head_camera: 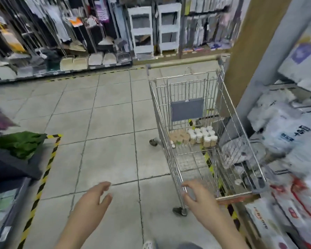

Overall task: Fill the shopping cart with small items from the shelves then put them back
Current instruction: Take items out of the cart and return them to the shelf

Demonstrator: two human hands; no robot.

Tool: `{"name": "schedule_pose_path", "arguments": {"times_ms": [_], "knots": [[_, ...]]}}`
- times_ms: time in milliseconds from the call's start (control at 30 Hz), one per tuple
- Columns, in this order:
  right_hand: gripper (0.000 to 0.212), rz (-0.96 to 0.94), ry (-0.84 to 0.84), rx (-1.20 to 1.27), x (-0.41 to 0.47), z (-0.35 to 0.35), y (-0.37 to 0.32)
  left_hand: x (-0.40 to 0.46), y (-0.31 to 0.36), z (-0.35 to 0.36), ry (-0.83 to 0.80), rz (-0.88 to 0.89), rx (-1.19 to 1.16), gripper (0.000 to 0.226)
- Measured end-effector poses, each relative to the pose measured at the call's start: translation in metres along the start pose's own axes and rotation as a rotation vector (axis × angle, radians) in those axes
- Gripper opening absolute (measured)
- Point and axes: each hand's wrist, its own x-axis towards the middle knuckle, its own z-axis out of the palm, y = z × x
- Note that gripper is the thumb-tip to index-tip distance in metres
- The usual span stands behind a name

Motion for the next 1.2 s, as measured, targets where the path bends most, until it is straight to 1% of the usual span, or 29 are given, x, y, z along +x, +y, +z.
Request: {"name": "schedule_pose_path", "arguments": {"times_ms": [133, 300, 367, 467, 533, 700, 833, 933, 1033, 1100, 1200], "knots": [[0.022, 0.118, 0.042, 0.084, 0.031, -0.004, -0.003, 0.084, 0.042, -0.010, -0.086, 0.231, 0.050, 0.035], [0.025, 0.300, 0.106, 0.151, 0.079, -0.016, 0.014, 0.171, 0.105, 0.005, -0.240, 0.484, 0.101, 0.036], [0.024, 0.367, 0.162, 0.188, 0.107, -0.017, 0.019, 0.204, 0.127, 0.009, -0.292, 0.558, 0.138, 0.038], [0.024, 0.380, 0.197, 0.213, 0.154, -0.020, 0.019, 0.254, 0.158, 0.006, -0.335, 0.646, 0.252, 0.040], [0.027, 0.399, 0.194, 0.251, 0.189, -0.023, 0.014, 0.286, 0.171, -0.001, -0.343, 0.684, 0.316, 0.040], [0.025, 0.375, 0.203, 0.291, 0.267, -0.029, -0.003, 0.362, 0.183, -0.014, -0.374, 0.668, 0.362, 0.039], [0.017, 0.479, 0.161, 0.377, 0.303, -0.020, -0.002, 0.411, 0.192, -0.013, -0.428, 0.694, 0.438, 0.038], [0.009, 0.552, 0.167, 0.445, 0.316, -0.007, 0.003, 0.438, 0.211, -0.003, -0.488, 0.766, 0.469, 0.037], [0.008, 0.607, 0.186, 0.445, 0.325, 0.004, 0.008, 0.463, 0.236, 0.016, -0.572, 0.867, 0.484, 0.034], [0.010, 0.679, 0.219, 0.483, 0.333, 0.011, 0.014, 0.478, 0.255, 0.033, -0.649, 0.938, 0.487, 0.032], [0.012, 0.783, 0.256, 0.544, 0.347, 0.024, 0.029, 0.500, 0.279, 0.068, -0.734, 1.041, 0.578, 0.034]]}}
